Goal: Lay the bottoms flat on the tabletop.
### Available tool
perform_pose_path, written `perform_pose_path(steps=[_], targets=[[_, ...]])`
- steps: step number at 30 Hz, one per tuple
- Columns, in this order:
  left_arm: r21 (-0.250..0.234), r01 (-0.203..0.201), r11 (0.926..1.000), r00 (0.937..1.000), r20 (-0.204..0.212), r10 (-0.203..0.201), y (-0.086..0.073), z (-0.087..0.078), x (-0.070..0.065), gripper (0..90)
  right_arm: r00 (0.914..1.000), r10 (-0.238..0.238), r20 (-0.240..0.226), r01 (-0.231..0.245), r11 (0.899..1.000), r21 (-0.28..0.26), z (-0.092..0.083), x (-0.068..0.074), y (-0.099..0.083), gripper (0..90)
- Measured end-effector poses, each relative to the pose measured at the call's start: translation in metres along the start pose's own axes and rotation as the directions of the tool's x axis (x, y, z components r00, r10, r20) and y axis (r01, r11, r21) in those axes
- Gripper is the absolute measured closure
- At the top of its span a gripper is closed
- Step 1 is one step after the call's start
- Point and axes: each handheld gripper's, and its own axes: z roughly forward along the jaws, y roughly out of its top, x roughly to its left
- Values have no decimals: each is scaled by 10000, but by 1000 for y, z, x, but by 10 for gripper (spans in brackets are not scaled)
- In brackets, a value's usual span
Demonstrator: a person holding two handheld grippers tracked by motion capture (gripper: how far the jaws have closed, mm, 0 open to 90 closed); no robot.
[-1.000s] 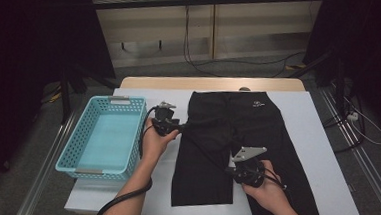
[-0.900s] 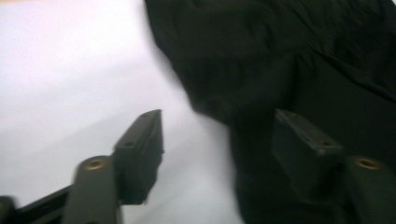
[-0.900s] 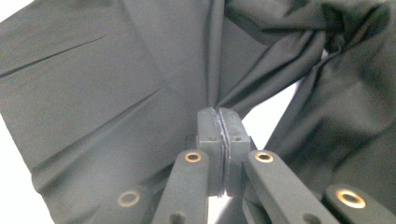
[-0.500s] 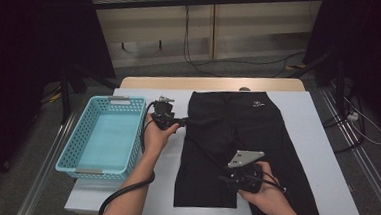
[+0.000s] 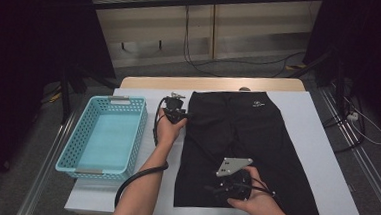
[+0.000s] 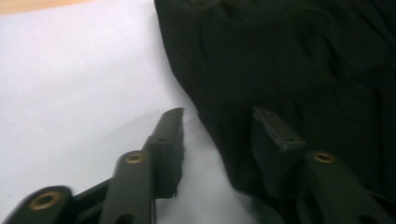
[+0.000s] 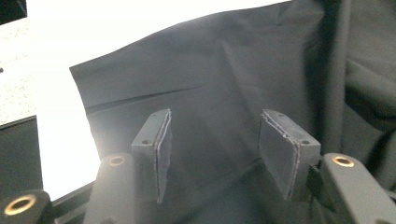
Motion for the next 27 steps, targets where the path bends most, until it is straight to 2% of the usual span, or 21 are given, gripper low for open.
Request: perform_pose_path(steps=[2,5,7,8,11,14,16,17,18,22,23,24,25,27], targets=[[88,31,10000,10000,-9,-31,1,0,2,676,9999,-123,-35,123,9999,-12,0,1,0,447],[295,188,9994,9994,281,-197,4,2,0,781,9999,-132,-56,132,9999,-10,2,4,2,446],[376,169,9992,9993,315,-180,6,2,-1,813,9997,-208,-102,208,9998,-23,3,4,3,449],[430,307,9986,9984,463,-327,6,3,-1,838,9997,-203,-106,203,9998,-56,3,5,4,449],[299,323,9990,9988,354,-333,10,2,1,861,9996,-241,-160,240,9997,-49,5,6,5,449],[-126,346,9993,9994,67,-345,18,-4,5,864,9994,-264,-237,262,9996,-73,6,9,6,447],[-88,405,9991,9990,205,-403,22,-5,8,863,9993,-285,-231,282,9995,-155,7,11,7,443],[-162,362,9992,9993,120,-360,22,-6,7,859,9992,-302,-271,298,9994,-157,7,12,8,441],[-336,388,9987,9992,42,-387,22,-7,7,851,9988,-393,-283,389,9991,-140,7,13,8,437],[-206,376,9991,9993,3,-376,18,-7,7,724,9991,-345,-257,342,9993,-136,10,15,8,415],[-56,508,9987,9987,71,-508,17,-8,7,668,9991,-355,-231,351,9993,-153,10,15,8,403],[-12,497,9988,9987,84,-497,16,-8,8,607,9992,-338,-215,335,9993,-170,10,16,8,396],[25,393,9992,9992,26,-393,15,-10,8,594,9993,-335,-192,331,9992,-211,10,16,8,383],[86,480,9988,9988,44,-480,14,-12,8,488,9995,-298,-79,295,9990,-332,11,16,9,354]])
